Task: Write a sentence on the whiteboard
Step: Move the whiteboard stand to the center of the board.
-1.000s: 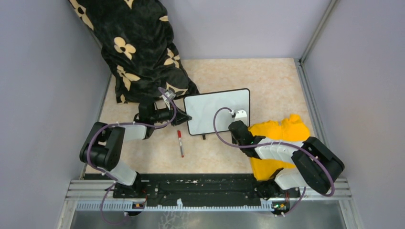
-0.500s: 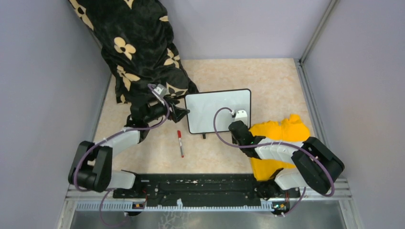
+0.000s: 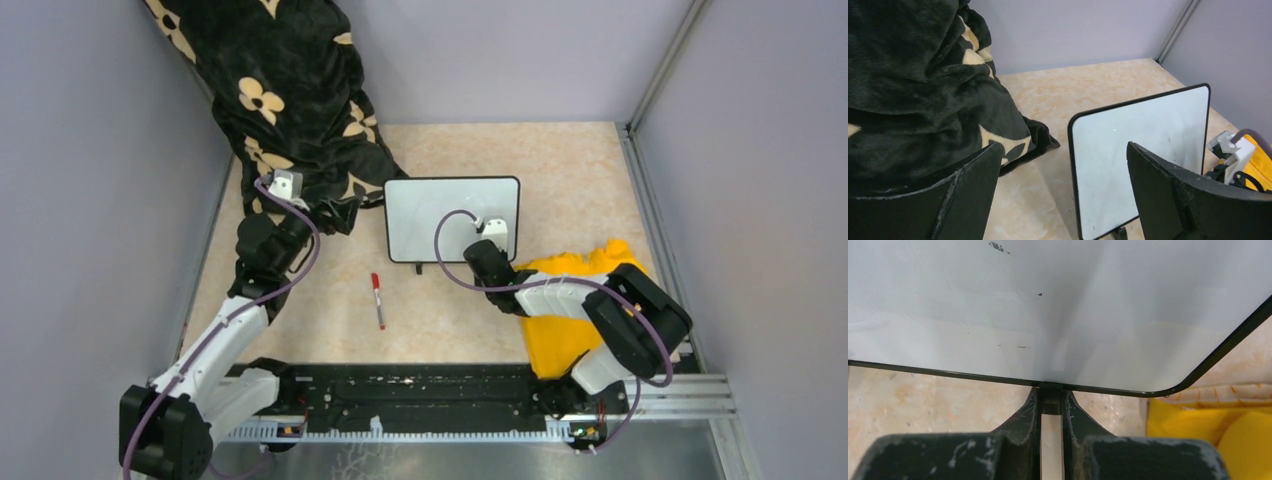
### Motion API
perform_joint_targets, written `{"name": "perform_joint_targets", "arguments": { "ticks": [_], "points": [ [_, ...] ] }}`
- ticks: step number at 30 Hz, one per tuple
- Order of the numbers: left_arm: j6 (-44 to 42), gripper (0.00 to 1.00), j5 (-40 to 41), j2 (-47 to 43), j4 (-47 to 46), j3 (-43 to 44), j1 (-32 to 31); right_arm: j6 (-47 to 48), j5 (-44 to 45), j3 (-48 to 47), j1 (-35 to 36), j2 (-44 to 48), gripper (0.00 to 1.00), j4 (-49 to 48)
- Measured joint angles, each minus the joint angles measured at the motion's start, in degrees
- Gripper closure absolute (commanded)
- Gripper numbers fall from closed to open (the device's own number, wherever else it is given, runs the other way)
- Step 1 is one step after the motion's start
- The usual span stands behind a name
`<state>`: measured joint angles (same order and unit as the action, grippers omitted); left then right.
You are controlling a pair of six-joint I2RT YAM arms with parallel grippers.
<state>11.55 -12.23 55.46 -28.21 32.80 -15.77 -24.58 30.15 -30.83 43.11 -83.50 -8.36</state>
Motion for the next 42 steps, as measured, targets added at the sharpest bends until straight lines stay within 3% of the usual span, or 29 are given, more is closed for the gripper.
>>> {"name": "perform_joint_targets", "arguments": {
  "ticks": [15, 26, 32, 42],
  "points": [
    [-6.49, 0.01, 7.56, -6.86, -0.09, -5.64, -9.84, 3.26, -4.11, -9.53, -3.04, -9.70, 1.00, -1.68],
    [-5.84, 0.01, 7.98, -7.17, 0.28, -5.62, -12.17, 8.37, -5.05, -12.46, -4.94, -12.44, 1.00, -1.70],
    [-5.22, 0.01, 8.63, -7.17, 0.42, -5.62, -12.46, 8.55, -5.46, -12.48, -5.05, -12.57, 0.73, -2.08],
    [-4.50, 0.01, 8.90, -7.98, 0.85, -5.62, -12.57, 8.09, -6.05, -11.78, -5.64, -11.34, 0.49, 0.02]
  ]
}}
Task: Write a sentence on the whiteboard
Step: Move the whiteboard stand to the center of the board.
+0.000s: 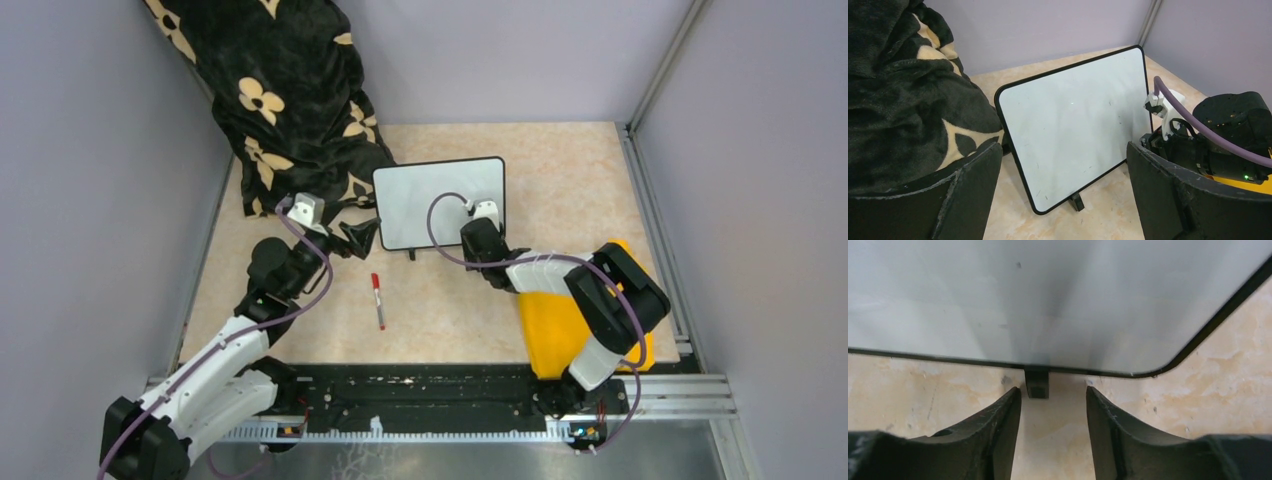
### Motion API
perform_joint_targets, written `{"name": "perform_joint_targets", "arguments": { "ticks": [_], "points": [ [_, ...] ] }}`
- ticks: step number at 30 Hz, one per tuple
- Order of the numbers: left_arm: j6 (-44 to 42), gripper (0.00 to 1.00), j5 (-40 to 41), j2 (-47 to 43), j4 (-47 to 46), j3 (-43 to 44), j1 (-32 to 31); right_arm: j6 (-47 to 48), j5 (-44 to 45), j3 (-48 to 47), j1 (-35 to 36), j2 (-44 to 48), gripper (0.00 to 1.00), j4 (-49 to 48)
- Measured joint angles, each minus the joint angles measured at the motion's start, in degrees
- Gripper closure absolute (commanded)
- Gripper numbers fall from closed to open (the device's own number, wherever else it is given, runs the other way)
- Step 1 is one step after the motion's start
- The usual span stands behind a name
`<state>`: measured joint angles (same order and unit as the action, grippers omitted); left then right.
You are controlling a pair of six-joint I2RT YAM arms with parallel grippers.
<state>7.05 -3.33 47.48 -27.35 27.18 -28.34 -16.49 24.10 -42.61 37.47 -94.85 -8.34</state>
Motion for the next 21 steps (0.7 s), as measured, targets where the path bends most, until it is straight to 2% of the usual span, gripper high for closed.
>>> {"name": "perform_joint_targets", "arguments": {
  "ticks": [6, 10, 14, 17, 21],
  "points": [
    [0.37, 0.01, 1.03, -1.01, 0.57, 0.00, -0.28, -1.03, 0.11, 3.63, 2.45, 8.66, 0.47, 7.04],
    [1.11, 0.01, 2.75, -2.47, 0.92, 0.00, -0.33, -2.64, 0.37, 4.79, 7.80, 19.47, 0.48, 12.66],
    [2.69, 0.01, 5.66, -3.72, 1.27, 0.04, -0.46, -4.17, 0.70, 5.75, 13.07, 28.02, 0.48, 14.16],
    [4.07, 0.01, 7.37, -3.93, 2.12, 0.26, -0.46, -6.19, 1.77, 6.25, 14.71, 29.68, 0.48, 14.32],
    [5.60, 0.01, 8.92, -4.22, 3.21, 0.31, -0.46, -9.03, 2.64, 6.23, 12.48, 26.25, 0.48, 13.81]
  ]
}}
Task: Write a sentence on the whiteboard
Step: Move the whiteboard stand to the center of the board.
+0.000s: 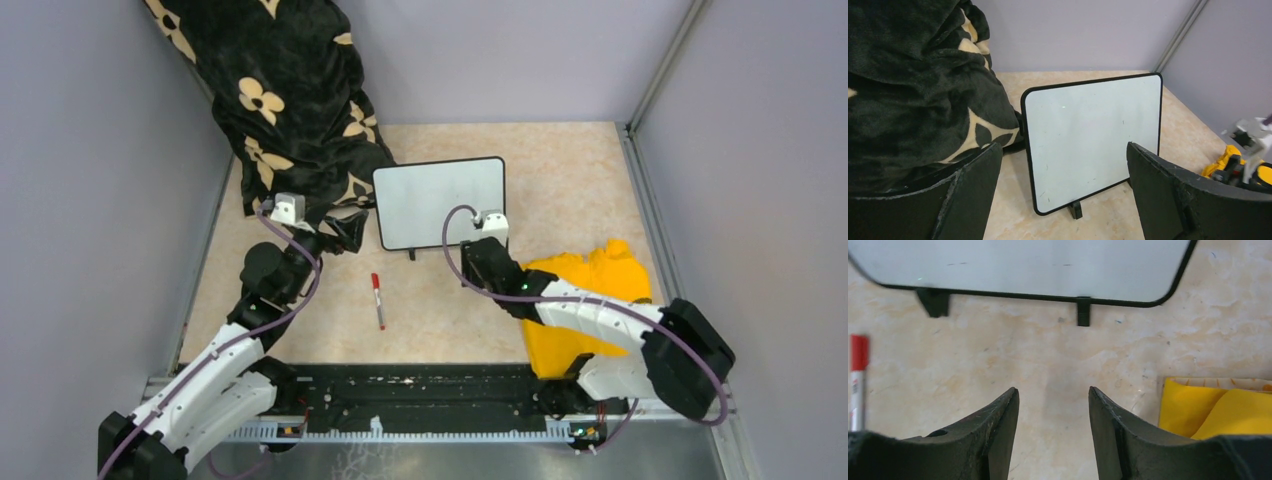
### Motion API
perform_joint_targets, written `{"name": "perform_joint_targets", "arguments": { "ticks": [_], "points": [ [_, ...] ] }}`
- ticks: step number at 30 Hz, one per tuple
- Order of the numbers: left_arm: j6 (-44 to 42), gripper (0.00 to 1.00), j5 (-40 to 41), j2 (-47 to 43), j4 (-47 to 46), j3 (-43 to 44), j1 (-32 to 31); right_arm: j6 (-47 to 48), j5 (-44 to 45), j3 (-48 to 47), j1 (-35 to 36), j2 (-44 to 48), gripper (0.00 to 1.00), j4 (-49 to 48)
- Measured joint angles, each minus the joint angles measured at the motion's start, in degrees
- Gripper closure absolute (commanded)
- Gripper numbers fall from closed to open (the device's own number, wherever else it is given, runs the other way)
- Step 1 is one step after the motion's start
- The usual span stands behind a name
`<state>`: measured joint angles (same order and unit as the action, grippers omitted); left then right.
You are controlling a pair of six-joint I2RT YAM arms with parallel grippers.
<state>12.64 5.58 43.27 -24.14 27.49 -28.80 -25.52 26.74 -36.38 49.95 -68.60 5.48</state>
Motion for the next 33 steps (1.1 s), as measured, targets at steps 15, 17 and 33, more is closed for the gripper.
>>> {"name": "perform_joint_targets", "arguments": {
  "ticks": [15, 17, 33],
  "points": [
    [1.66, 0.01, 0.44, -1.05, 1.42, 0.02, -1.40, 0.33, -0.94, -5.09, -9.35, -21.11, 0.55, -9.27],
    [1.64, 0.01, -0.33, -1.09, 1.33, 0.02, -1.42, 0.39, -0.90, -6.12, -10.05, -23.10, 0.56, -9.49],
    [1.18, 0.01, -2.84, -1.01, 0.98, 0.02, -1.49, 1.33, -0.63, -9.46, -11.89, -29.49, 0.82, -13.53]
  ]
}}
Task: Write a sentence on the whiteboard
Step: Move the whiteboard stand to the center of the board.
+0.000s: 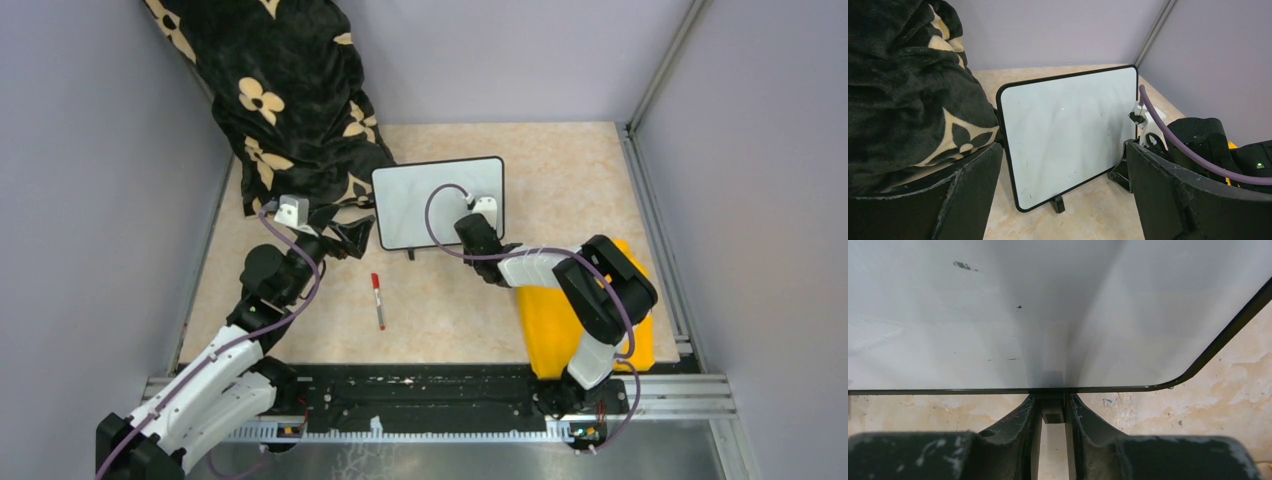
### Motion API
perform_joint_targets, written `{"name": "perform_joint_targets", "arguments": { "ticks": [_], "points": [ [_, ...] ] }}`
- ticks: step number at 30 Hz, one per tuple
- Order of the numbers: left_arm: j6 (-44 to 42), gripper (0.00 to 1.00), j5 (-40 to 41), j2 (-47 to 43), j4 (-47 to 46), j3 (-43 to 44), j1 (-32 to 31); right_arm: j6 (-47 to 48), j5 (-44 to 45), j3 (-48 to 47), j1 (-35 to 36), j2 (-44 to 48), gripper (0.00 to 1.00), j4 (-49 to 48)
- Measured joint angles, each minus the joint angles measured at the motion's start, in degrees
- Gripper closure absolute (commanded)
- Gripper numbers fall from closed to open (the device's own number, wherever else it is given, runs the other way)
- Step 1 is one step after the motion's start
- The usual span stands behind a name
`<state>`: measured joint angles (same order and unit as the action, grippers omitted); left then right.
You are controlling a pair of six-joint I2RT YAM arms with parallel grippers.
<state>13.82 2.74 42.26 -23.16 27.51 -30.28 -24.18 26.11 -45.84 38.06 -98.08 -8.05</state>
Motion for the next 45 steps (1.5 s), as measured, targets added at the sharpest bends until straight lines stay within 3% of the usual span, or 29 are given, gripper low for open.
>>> {"name": "perform_joint_targets", "arguments": {
  "ticks": [8, 17, 29, 32, 38, 45],
  "points": [
    [0.00, 0.01, -0.42, 0.59, 0.00, 0.00, 0.00, 1.27, -0.15, 0.81, 0.00, 0.20, 0.91, -1.20],
    [0.02, 0.01, -0.85, 0.76, -0.02, 0.00, 0.00, 2.34, -0.09, 3.91, 0.79, 3.26, 0.93, -0.55],
    [0.07, 0.01, -1.27, 0.76, -0.02, 0.00, 0.00, 1.97, 3.32, 5.49, 6.84, 5.70, 0.94, 3.08],
    [0.09, 0.01, -1.36, 0.76, -0.04, 0.00, 0.00, 1.46, 3.26, 5.75, 6.84, 6.21, 0.86, 3.74],
    [0.09, 0.01, -1.42, 0.76, -0.04, 0.00, 0.00, 0.52, 2.84, 5.84, 6.84, 6.99, 0.60, 5.27],
    [0.09, 0.01, -1.51, 0.76, -0.04, 0.00, 0.00, 0.33, 1.75, 6.12, 7.74, 10.49, 0.45, 9.42]
  ]
}}
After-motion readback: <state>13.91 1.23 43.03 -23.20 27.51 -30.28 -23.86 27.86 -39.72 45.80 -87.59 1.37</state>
